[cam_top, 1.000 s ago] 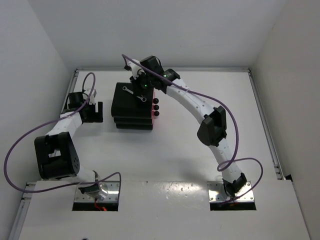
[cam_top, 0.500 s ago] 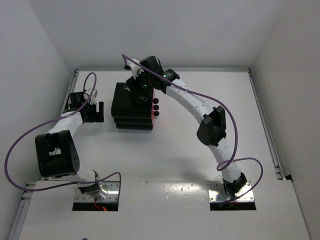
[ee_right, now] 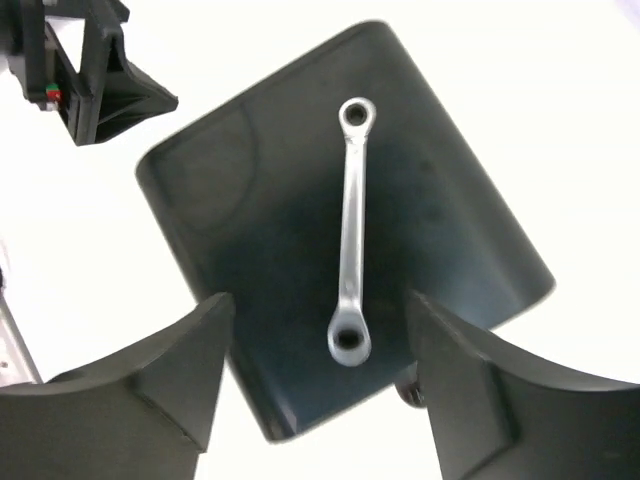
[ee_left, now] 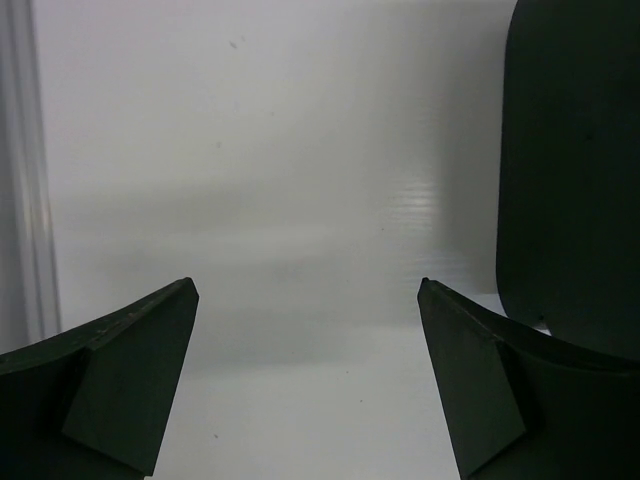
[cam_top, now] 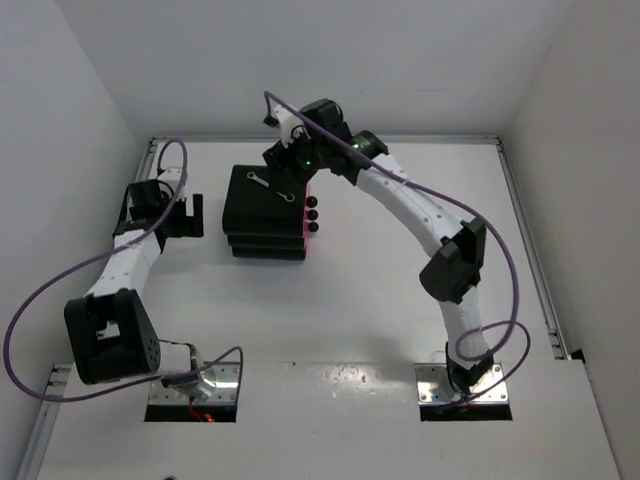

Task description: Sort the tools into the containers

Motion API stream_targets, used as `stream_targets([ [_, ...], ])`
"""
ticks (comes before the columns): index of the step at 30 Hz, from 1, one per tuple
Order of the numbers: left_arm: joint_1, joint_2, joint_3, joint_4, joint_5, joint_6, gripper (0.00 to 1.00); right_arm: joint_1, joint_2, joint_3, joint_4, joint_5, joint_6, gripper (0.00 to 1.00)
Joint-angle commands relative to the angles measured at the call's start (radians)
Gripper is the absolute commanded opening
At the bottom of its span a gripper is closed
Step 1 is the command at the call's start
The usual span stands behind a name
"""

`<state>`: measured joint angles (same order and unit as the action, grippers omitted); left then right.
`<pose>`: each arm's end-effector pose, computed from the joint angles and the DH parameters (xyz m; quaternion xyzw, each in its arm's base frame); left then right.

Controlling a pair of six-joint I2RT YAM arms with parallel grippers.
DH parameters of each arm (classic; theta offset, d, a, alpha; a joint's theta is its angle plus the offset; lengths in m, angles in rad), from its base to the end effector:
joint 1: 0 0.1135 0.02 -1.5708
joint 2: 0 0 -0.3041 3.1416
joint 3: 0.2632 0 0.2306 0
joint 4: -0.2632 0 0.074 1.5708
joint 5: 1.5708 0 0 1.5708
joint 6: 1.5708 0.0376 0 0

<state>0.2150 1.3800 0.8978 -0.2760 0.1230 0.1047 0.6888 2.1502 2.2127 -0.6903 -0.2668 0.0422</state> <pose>0.2631 0.0527 0.2854 -0.0263 0.9168 0.0070 0.3984 0.3752 0.3218 0.3770 -0.3378 0.8180 0.2716 0.3781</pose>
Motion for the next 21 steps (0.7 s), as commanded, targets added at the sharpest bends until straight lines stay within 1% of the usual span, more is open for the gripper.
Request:
stream_targets([
  [1, 0.0, -0.122, 0.013, 0.02, 0.015, 0.021, 0.99, -0.04, -0.189, -0.054, 0.034, 0.041, -0.01, 0.74],
  [2, 0.0, -0.136, 0.004, 0.02, 0.024, 0.021, 0.99, -0.072, -0.223, -0.094, 0.034, 0.029, -0.024, 0.77],
  [3, 0.009, -0.15, -0.005, 0.02, 0.024, 0.021, 0.99, -0.092, -0.309, -0.207, 0.052, 0.029, -0.024, 0.8],
  [4, 0.009, -0.16, -0.005, 0.02, 0.05, 0.021, 0.99, -0.116, -0.356, -0.272, 0.072, 0.018, -0.024, 0.85],
  [5, 0.009, -0.182, -0.014, 0.02, 0.05, 0.012, 0.99, -0.141, -0.403, -0.385, 0.09, 0.018, -0.024, 0.85],
  [6, 0.009, -0.191, -0.028, 0.011, 0.059, 0.012, 0.99, -0.199, -0.444, -0.431, 0.103, 0.018, -0.024, 0.86],
  [7, 0.009, -0.202, -0.028, 0.011, 0.072, 0.012, 0.99, -0.231, -0.516, -0.473, 0.103, 0.038, -0.024, 0.86],
  [8, 0.009, -0.211, -0.039, 0.011, 0.072, 0.0, 0.99, -0.265, -0.548, -0.513, 0.103, 0.038, -0.024, 0.86],
  [9, 0.009, -0.229, -0.039, 0.0, 0.082, 0.0, 0.99, -0.338, -0.582, -0.601, 0.103, 0.038, -0.024, 0.86],
  [10, 0.009, -0.23, -0.049, 0.0, 0.083, -0.01, 0.99, -0.38, -0.617, -0.657, 0.112, 0.015, -0.024, 0.86],
  [11, 0.02, -0.245, -0.05, 0.0, 0.092, -0.01, 0.99, -0.42, -0.695, -0.779, 0.123, 0.015, -0.039, 0.86],
  [12, 0.02, -0.263, -0.05, -0.009, 0.092, -0.01, 0.99, -0.48, -0.732, -0.842, 0.145, 0.015, -0.054, 0.86],
  [13, 0.029, -0.275, -0.06, -0.009, 0.092, -0.01, 0.99, -0.507, -0.771, -0.905, 0.161, 0.024, -0.068, 0.86],
  [14, 0.029, -0.286, -0.06, -0.009, 0.092, 0.001, 0.99, -0.535, -0.835, -1.021, 0.173, 0.041, -0.097, 0.86],
  [15, 0.029, -0.306, -0.069, -0.009, 0.092, 0.001, 0.99, -0.584, -0.863, -1.072, 0.182, 0.05, -0.11, 0.86],
  [17, 0.029, -0.317, -0.069, -0.02, 0.081, 0.012, 0.99, -0.633, -0.901, -1.193, 0.193, 0.051, -0.139, 0.86],
  [19, 0.029, -0.332, -0.101, -0.02, 0.072, 0.033, 0.99, -0.69, -0.938, -1.27, 0.193, 0.028, -0.151, 0.86],
  [21, 0.029, -0.346, -0.117, -0.008, 0.072, 0.042, 0.99, -0.715, -0.948, -1.303, 0.193, 0.009, -0.162, 0.86],
])
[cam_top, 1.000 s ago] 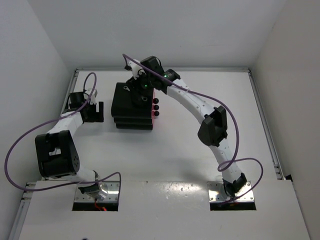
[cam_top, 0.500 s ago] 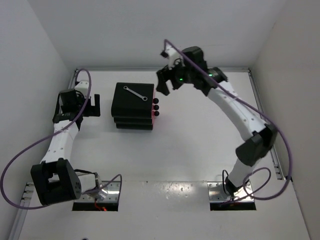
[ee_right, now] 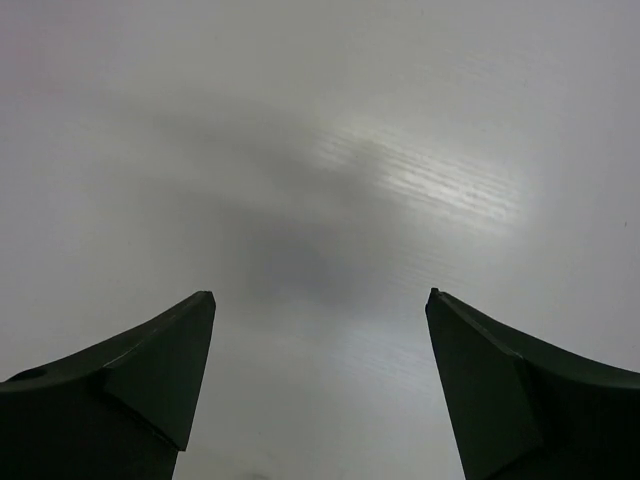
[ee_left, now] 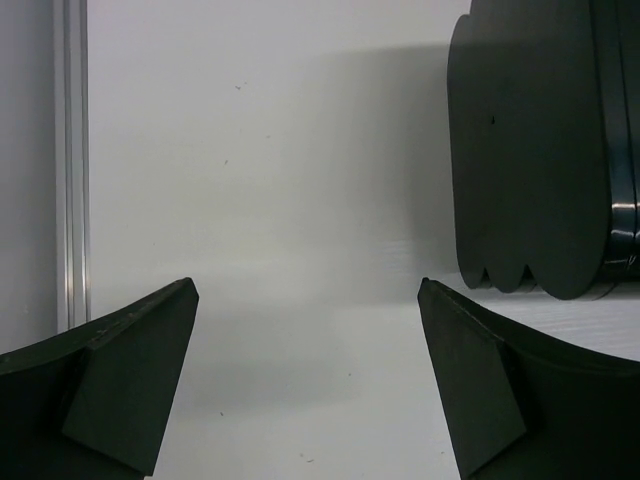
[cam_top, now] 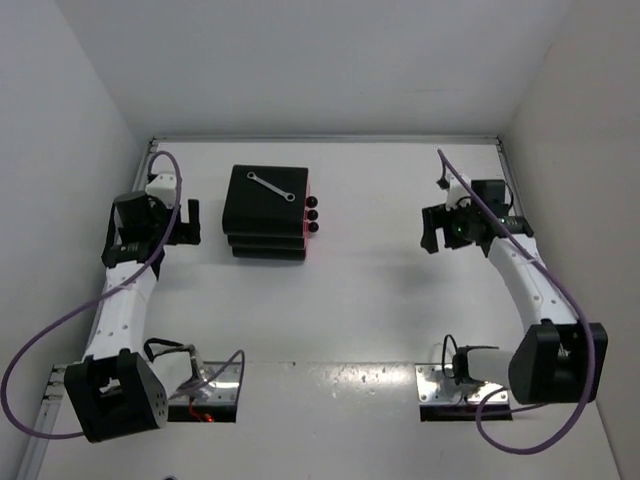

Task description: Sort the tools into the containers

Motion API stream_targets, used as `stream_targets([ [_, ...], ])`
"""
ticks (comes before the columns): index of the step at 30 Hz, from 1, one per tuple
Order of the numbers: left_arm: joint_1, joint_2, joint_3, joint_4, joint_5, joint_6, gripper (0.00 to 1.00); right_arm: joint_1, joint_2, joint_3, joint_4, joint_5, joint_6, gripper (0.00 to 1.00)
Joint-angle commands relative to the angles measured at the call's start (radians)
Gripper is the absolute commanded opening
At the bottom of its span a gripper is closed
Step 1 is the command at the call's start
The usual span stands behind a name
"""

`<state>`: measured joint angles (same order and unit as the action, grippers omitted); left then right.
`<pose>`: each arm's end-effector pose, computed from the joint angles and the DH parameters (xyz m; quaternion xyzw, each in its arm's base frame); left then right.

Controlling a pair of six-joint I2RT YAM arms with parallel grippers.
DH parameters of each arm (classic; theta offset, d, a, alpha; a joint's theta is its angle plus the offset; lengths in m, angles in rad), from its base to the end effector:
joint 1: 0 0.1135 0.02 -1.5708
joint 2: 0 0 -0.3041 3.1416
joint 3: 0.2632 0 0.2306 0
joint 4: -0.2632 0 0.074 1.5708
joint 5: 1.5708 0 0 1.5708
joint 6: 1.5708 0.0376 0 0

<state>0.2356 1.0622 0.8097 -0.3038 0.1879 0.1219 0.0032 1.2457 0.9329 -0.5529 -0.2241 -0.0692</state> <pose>0.1929 0.0391 0.3230 -0.0039 0.8714 0.0053 0.4905 0.2249 0.0091 0.3060 -0.0723 0.9306 0.0936 0.3464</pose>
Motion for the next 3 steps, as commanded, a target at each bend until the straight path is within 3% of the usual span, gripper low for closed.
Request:
stream_targets([
  [1, 0.008, -0.028, -0.043, 0.02, 0.007, 0.034, 0.99, -0.051, -0.054, -0.043, 0.065, -0.034, -0.05, 0.86],
  [3, 0.008, -0.028, -0.043, 0.031, 0.007, 0.035, 0.99, -0.071, -0.063, -0.055, 0.065, -0.046, -0.05, 0.86],
])
